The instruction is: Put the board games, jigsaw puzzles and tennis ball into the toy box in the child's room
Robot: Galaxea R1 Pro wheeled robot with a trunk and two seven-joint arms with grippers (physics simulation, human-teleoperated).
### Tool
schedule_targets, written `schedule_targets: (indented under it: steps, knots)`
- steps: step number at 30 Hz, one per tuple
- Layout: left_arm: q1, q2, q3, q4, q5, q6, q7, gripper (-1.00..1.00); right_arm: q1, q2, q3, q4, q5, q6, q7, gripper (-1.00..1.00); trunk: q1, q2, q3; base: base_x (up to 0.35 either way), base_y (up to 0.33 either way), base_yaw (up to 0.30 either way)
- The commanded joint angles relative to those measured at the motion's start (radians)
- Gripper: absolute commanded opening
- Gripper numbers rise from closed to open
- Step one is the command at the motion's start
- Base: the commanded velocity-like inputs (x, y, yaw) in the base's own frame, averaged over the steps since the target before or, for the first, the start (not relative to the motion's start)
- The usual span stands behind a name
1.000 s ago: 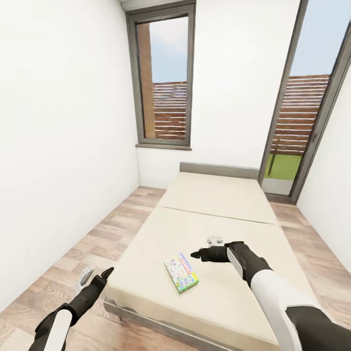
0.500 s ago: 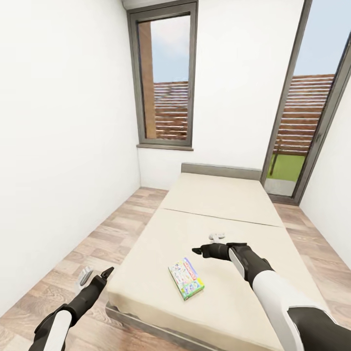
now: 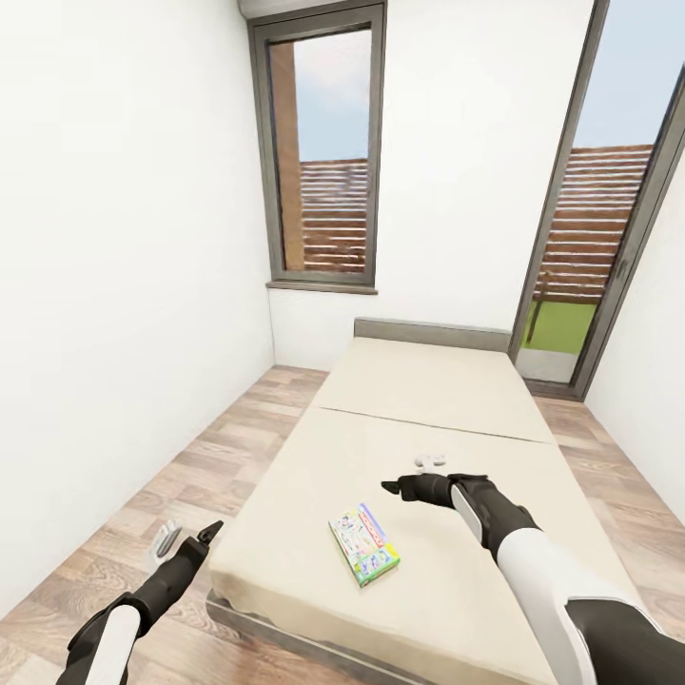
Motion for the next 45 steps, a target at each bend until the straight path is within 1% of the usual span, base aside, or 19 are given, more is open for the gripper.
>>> schedule_targets:
  steps: [1, 2, 3, 5, 6, 8, 9, 11, 14, 16, 20, 26, 28, 29, 31, 32, 35, 41, 45]
  knots:
    - [-0.001, -0.001, 0.004, -0.003, 0.005, 0.013, -0.003, 1.00, -0.001, 0.001, -0.004, 0.000, 0.002, 0.006, -0.008, 1.00, 0.000, -0.001, -0.001, 0.003, 0.003, 0.000]
    - [-0.001, -0.001, 0.005, -0.008, 0.005, 0.021, -0.003, 1.00, -0.002, 0.003, -0.005, 0.004, 0.002, 0.007, -0.022, 1.00, 0.000, -0.001, -0.001, 0.003, 0.002, 0.000]
    - [-0.001, -0.001, 0.005, -0.008, 0.005, 0.021, -0.003, 1.00, -0.002, 0.003, -0.005, 0.004, 0.002, 0.007, -0.022, 1.00, 0.000, -0.001, -0.001, 0.003, 0.002, 0.000]
    - [-0.001, -0.001, 0.005, -0.025, 0.006, 0.049, -0.003, 1.00, -0.006, 0.005, -0.007, 0.017, 0.002, 0.015, -0.066, 1.00, 0.000, -0.001, -0.001, 0.002, 0.002, 0.000]
    - [-0.001, -0.001, 0.005, -0.025, 0.006, 0.049, -0.003, 1.00, -0.006, 0.005, -0.007, 0.017, 0.002, 0.015, -0.066, 1.00, 0.000, -0.001, -0.001, 0.002, 0.001, 0.000]
    - [-0.001, -0.001, 0.004, -0.049, 0.004, 0.093, -0.001, 1.00, -0.009, 0.007, -0.007, 0.031, 0.001, 0.029, -0.118, 1.00, 0.000, -0.001, -0.001, 0.001, 0.001, 0.000]
    - [-0.001, -0.001, 0.004, -0.049, 0.004, 0.093, -0.001, 1.00, -0.009, 0.007, -0.007, 0.031, 0.001, 0.029, -0.118, 1.00, 0.000, -0.001, -0.001, 0.001, 0.001, 0.000]
    - [-0.001, -0.001, 0.003, -0.083, 0.000, 0.136, 0.005, 1.00, -0.012, 0.008, -0.007, 0.040, 0.000, 0.048, -0.156, 1.00, 0.000, -0.001, -0.001, 0.000, 0.000, 0.000]
    - [-0.001, -0.001, 0.002, -0.099, -0.002, 0.155, 0.009, 1.00, -0.013, 0.009, -0.007, 0.043, -0.001, 0.057, -0.169, 1.00, 0.000, -0.001, -0.001, 0.000, 0.000, 0.000]
    - [0.000, -0.001, 0.001, -0.129, -0.006, 0.184, 0.017, 1.00, -0.015, 0.008, -0.007, 0.047, -0.002, 0.073, -0.188, 1.00, 0.000, -0.001, -0.001, 0.000, 0.000, 0.000]
    - [0.002, -0.002, 0.001, -0.151, -0.007, 0.206, 0.024, 1.00, -0.016, 0.006, -0.007, 0.048, -0.003, 0.084, -0.196, 1.00, 0.000, -0.001, -0.001, 0.000, 0.000, 0.000]
    - [0.004, -0.005, 0.001, -0.176, -0.004, 0.237, 0.038, 1.00, -0.018, 0.001, -0.007, 0.043, -0.003, 0.095, -0.181, 1.00, 0.000, -0.001, -0.001, 0.000, 0.000, 0.000]
    - [0.003, -0.007, 0.002, -0.193, -0.003, 0.264, 0.056, 1.00, -0.019, -0.001, -0.007, 0.040, -0.003, 0.103, -0.151, 1.00, 0.000, -0.001, -0.001, 0.000, 0.000, 0.000]
    - [0.003, -0.007, 0.002, -0.193, -0.003, 0.264, 0.056, 1.00, -0.019, -0.001, -0.007, 0.040, -0.003, 0.103, -0.151, 1.00, 0.000, -0.001, -0.001, 0.000, 0.000, 0.000]
    - [0.002, -0.009, 0.002, -0.209, 0.000, 0.286, 0.078, 1.00, -0.020, -0.003, -0.007, 0.038, -0.002, 0.118, -0.115, 1.00, 0.000, -0.001, -0.001, 0.000, 0.000, 0.000]
    - [0.002, -0.009, 0.002, -0.209, 0.000, 0.286, 0.078, 1.00, -0.020, -0.003, -0.007, 0.038, -0.002, 0.118, -0.115, 1.00, 0.000, -0.001, -0.001, 0.000, 0.000, 0.000]
    - [0.002, -0.010, 0.001, -0.225, 0.004, 0.302, 0.095, 1.00, -0.020, -0.004, -0.007, 0.035, -0.001, 0.140, -0.083, 1.00, 0.000, -0.001, -0.001, 0.000, 0.000, 0.000]
    - [0.001, -0.011, 0.000, -0.244, 0.017, 0.319, 0.116, 1.00, -0.022, -0.006, -0.007, 0.021, -0.001, 0.181, -0.048, 1.00, 0.023, -0.043, -0.020, 0.000, 0.000, 0.000]
    - [0.001, -0.011, 0.000, -0.249, 0.021, 0.323, 0.122, 1.00, -0.021, -0.006, -0.007, 0.008, -0.001, 0.193, -0.039, 1.00, 0.038, -0.071, -0.032, 0.000, 0.000, 0.000]
